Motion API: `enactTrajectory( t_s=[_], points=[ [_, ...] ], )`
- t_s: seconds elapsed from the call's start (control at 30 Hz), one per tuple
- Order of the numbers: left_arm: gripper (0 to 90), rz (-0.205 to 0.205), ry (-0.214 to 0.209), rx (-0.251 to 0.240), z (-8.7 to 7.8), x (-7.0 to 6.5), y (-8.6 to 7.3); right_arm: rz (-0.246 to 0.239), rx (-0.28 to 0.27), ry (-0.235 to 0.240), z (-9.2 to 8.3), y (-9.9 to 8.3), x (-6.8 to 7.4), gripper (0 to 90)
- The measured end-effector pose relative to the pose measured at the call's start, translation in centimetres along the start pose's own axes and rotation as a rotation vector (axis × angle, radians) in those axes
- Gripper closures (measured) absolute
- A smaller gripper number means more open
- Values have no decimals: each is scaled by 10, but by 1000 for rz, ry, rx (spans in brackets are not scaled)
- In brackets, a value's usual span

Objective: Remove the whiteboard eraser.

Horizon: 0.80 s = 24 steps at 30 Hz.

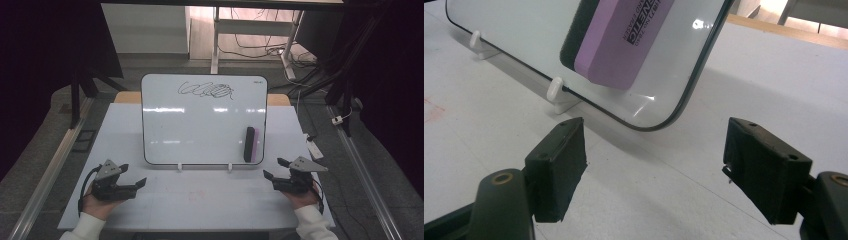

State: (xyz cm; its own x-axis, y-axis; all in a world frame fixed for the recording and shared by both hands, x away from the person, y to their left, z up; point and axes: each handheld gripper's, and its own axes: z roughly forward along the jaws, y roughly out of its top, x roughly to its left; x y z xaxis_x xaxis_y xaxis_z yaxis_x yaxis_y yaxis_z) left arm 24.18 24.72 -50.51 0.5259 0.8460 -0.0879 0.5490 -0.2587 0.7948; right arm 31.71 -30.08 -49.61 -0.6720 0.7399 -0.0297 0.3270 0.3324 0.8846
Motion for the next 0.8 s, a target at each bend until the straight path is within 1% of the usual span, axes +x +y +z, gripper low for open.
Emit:
enactTrajectory(
  t_s=[0.57,0.8],
  points=[
    [167,-14,-9,3,1,-1,-1,-3,-8,-9,-2,2,5,244],
    [168,-19,-12,8,2,0,-1,-9,-33,-11,-6,10,13,244]
  ],
)
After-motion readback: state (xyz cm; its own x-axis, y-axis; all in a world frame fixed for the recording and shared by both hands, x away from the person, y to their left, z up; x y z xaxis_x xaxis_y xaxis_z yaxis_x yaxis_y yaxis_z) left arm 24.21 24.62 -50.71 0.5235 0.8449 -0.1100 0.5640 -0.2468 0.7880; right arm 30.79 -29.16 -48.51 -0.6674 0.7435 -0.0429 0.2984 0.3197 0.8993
